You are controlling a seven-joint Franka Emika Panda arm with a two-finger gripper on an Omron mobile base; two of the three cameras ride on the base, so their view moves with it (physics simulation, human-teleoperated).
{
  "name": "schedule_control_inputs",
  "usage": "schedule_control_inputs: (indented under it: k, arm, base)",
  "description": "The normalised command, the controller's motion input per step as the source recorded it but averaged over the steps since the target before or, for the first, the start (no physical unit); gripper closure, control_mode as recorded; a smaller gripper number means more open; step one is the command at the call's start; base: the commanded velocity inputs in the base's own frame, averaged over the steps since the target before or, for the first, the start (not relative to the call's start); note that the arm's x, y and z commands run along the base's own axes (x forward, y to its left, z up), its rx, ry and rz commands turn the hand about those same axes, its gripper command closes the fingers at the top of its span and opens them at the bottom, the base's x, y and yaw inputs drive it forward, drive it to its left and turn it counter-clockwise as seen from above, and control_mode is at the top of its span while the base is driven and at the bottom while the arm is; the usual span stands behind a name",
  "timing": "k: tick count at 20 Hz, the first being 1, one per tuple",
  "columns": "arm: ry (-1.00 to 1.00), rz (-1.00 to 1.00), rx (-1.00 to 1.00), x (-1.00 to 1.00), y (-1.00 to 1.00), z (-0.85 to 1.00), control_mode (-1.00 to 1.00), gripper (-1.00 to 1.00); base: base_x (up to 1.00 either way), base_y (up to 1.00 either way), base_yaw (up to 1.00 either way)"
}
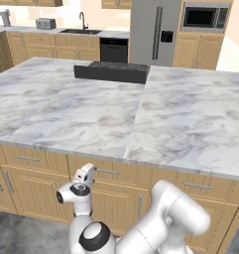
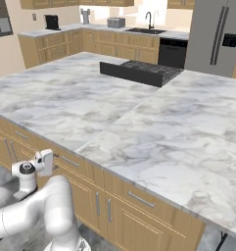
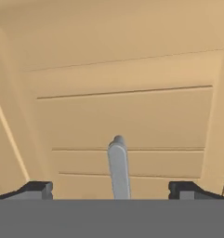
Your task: Take a straw from the drawer in front and place it inside the glass cup on the dining counter.
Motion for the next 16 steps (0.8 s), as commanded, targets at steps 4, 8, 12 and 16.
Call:
schedule_control_inputs:
  k: [4,8,12,16]
  arm:
    - [-0.13,0.0,0.0,0.0,-0.04,-0.05,-1.0,-1.0]
    - [-0.02,-0.04,0.0,0.03,-0.07,-0.18,-1.0,-1.0]
    - [0.0,-0.06,0.0,0.09,-0.04,-0.23,-1.0,-1.0]
    - [0.0,-0.06,0.0,0.07,-0.04,-0.15,-1.0,-1.0]
  base:
    - [0.0,0.0,0.0]
    - [0.0,0.0,0.0]
    - [0.0,0.0,0.0]
    - [0.0,0.0,0.0]
